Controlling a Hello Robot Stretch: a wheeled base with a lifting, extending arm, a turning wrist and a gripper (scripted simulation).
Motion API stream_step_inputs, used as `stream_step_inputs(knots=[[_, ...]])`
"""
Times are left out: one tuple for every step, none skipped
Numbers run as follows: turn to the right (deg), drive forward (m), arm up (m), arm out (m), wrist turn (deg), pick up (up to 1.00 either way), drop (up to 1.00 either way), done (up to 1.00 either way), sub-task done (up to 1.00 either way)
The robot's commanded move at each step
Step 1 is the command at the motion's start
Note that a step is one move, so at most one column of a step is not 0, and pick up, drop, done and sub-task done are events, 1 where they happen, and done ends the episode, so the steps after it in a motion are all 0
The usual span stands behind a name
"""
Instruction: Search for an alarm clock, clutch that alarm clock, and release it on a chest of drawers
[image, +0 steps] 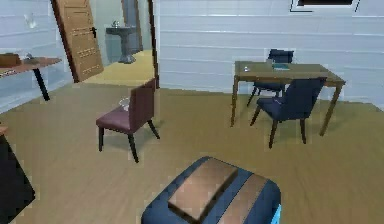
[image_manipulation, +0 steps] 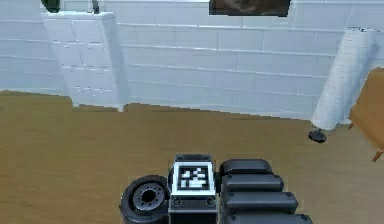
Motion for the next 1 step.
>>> stream_step_inputs(knots=[[45.0,0.0,0.0,0.0,0.0,0.0,0.0,0.0,0.0]])
